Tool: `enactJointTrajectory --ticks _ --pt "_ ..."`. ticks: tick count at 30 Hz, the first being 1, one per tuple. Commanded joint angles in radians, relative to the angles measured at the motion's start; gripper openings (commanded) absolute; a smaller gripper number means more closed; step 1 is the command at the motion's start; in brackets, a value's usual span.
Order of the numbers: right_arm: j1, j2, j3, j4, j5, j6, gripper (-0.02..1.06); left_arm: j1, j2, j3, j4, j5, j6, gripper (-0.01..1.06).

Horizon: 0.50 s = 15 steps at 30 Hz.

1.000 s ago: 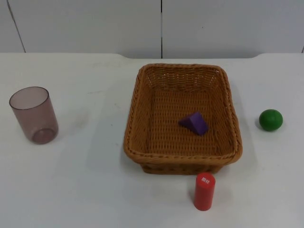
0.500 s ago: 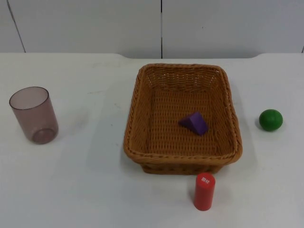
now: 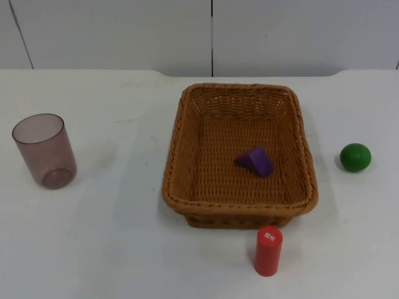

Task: Pick up the basket with the left hand and place the triangular block into the basket with the right hand.

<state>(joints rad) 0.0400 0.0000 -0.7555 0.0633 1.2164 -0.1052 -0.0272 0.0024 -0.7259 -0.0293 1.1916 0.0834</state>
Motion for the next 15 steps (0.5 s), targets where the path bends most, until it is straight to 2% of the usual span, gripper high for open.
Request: enactJointTrajectory --ticks 1,2,7,10,15 --pt "0.004 0.0 0.064 -0.018 -0.011 0.015 1.05 -0.006 -0.002 0.076 -0.013 -0.006 -0.01 1.05" --pt "0.004 0.0 0.064 -0.018 -0.011 0.015 1.05 -0.006 -0.002 0.076 -0.013 -0.006 -0.01 1.05" --pt "0.004 0.0 0.178 -0.018 -0.145 0.015 1.05 -0.006 -0.002 0.194 -0.004 -0.084 -0.012 1.05" --pt "0.004 0.0 0.21 -0.018 -0.173 0.015 1.05 -0.006 -0.002 0.232 -0.004 -0.118 -0.012 1.05" --pt "0.004 0.0 0.223 -0.018 -0.159 0.015 1.05 -0.006 -0.002 0.233 0.012 -0.117 -0.032 1.05"
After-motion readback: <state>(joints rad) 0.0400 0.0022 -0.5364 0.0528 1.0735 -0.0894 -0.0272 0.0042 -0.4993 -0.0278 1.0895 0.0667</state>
